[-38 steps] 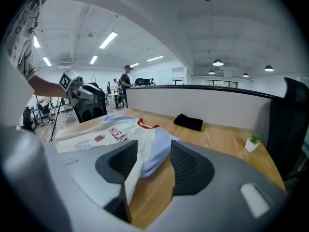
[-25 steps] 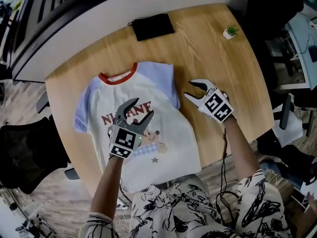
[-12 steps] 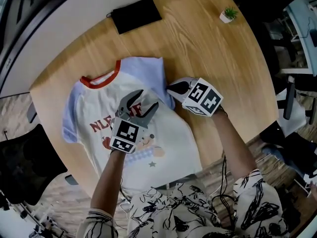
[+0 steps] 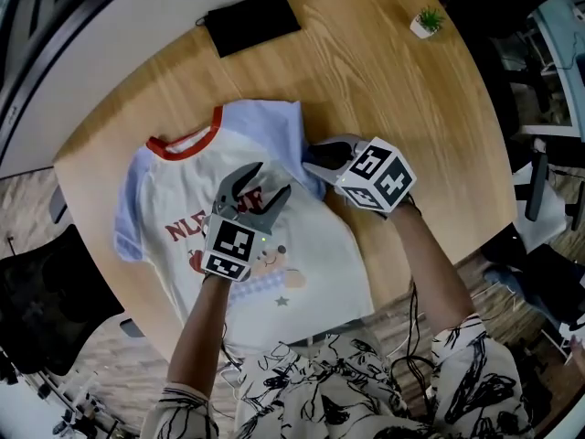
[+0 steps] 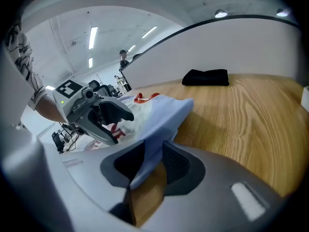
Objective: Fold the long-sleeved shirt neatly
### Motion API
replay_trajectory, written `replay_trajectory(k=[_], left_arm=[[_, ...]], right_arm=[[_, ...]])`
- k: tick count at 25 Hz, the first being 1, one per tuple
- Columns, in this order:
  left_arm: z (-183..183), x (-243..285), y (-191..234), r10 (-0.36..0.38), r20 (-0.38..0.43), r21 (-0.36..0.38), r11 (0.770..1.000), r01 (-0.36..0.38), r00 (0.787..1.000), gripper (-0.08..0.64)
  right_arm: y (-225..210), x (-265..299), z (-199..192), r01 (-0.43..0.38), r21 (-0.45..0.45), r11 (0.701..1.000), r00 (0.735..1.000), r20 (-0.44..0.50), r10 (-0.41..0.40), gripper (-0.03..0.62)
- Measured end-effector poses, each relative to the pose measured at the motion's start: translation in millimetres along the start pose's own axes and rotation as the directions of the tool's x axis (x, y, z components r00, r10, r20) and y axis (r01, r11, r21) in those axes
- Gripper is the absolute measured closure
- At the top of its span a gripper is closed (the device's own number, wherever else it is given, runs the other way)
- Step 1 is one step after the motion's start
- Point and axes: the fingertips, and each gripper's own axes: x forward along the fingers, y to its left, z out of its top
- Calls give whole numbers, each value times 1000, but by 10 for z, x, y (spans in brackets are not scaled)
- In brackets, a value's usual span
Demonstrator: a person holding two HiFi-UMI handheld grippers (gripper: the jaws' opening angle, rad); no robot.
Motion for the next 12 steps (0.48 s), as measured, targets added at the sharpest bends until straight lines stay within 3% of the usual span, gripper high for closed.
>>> replay_trajectory(k=[4, 8, 12], left_arm=[[-15, -10, 11, 1, 0, -1, 1000, -1, 1000, 299], [-77, -21, 52, 7, -14, -7, 1000, -8, 1000, 299], [-215, 8, 87, 10, -54, -12, 1000, -11, 998, 301]], right_arm=[[7, 87, -11, -12, 36, 999, 999, -40, 13, 439], [78, 183, -14, -24, 24, 999, 997, -79, 26, 564], [146, 146, 136, -23, 0, 1000, 999, -24, 23, 566]])
